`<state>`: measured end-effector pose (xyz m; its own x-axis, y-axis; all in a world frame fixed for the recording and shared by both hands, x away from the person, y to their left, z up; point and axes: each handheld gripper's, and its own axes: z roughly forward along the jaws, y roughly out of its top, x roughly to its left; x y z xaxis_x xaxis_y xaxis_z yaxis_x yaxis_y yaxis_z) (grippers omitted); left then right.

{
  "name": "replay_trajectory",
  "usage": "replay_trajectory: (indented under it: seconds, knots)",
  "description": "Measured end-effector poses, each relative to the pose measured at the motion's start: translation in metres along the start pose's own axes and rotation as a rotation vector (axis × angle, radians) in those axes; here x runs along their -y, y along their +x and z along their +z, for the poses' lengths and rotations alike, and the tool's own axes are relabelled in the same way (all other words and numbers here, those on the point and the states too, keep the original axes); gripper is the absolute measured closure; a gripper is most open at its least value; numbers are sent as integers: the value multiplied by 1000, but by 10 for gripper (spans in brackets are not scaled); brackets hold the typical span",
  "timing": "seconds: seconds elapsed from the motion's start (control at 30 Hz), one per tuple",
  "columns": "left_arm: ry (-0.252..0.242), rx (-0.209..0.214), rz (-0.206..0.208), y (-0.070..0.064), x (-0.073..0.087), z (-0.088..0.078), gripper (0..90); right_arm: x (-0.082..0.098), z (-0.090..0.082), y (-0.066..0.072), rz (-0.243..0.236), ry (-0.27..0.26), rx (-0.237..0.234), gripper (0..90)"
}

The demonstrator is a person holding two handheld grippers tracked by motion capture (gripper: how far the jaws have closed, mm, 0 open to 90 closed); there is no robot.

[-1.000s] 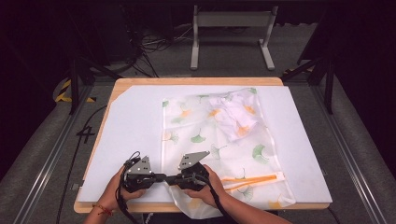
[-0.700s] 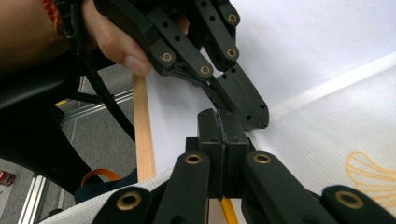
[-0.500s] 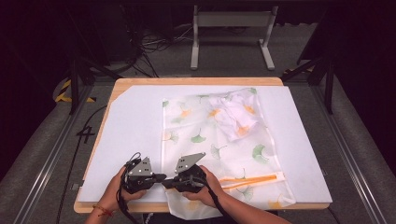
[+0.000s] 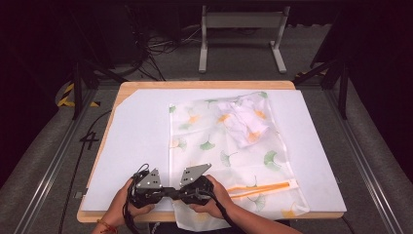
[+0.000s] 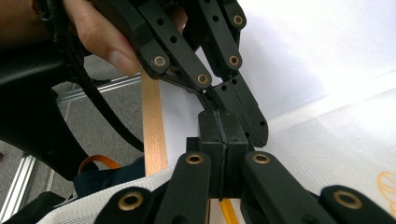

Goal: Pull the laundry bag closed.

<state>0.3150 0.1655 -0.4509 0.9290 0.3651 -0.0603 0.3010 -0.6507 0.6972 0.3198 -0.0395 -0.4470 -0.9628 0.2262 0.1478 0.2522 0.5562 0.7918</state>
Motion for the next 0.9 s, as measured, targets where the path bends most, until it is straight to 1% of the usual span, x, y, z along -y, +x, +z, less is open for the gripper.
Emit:
replay_trajectory:
  seconds: [0.07,0.1,0.13,0.2,0.23,0.27,0.3,0.33,0.37,0.4,0.43,0.47,0.5,0.53,0.57,0.6,0.63,0.67,0.7,0.73,0.77,0.8,0.83,0.87,0.9]
  knots:
    - [2,-6,21,-1,0,0,900,0,0,2,-10,5,-3,900]
    - [-1,-6,25,0,1,0,900,0,1,3,-15,7,0,900]
    - [-8,0,11,0,2,0,900,0,1,4,-26,8,-4,900]
    - [-12,7,12,1,4,0,900,0,0,4,-29,5,4,900]
    - [-14,7,18,2,4,0,900,1,-3,2,-11,-3,24,900]
    - [-16,7,28,2,5,-1,900,1,-3,2,-11,-3,24,900]
    - [-17,8,23,2,5,-1,900,1,-4,1,-6,-9,41,900]
    - [-14,4,27,2,5,-1,900,2,-6,0,6,-18,49,900]
    - [-11,1,30,1,6,-2,900,4,-6,0,12,-20,47,900]
    - [-13,-1,37,2,6,-2,900,4,-7,0,9,-22,59,900]
    - [-17,2,28,2,6,-2,900,5,-7,1,13,-26,60,900]
    - [-21,1,31,3,7,-2,900,6,-7,1,24,-32,57,900]
    - [-22,-5,34,3,7,-2,900,6,-7,1,24,-29,55,900]
    - [-10,-14,32,3,8,-3,900,6,-8,2,19,-33,61,900]
    - [-16,-14,29,4,10,-3,900,6,-9,2,28,-42,60,900]
    - [-22,-8,23,4,11,-3,900,5,-12,1,41,-62,48,900]
    - [-15,-16,38,4,9,-3,900,4,-16,1,36,-64,48,900]
    - [-3,-20,41,3,9,-3,900,3,-19,2,23,-63,64,900]
    - [-9,-16,38,4,9,-3,900,2,-22,1,26,-63,69,900]
    - [-15,-9,27,5,9,-3,900,2,-23,0,31,-58,67,900]
    - [-17,-10,24,5,10,-3,900,2,-22,-1,31,-43,58,900]
    - [-19,-17,29,3,9,-3,900,2,-20,-1,27,-37,62,900]
    - [-33,-22,40,3,10,-4,900,3,-18,-1,27,-31,60,900]
    - [-49,-10,28,3,11,-4,900,3,-14,0,25,-20,55,900]
    - [-99,-1,-7,6,11,-8,900,4,-12,0,23,-14,54,900]
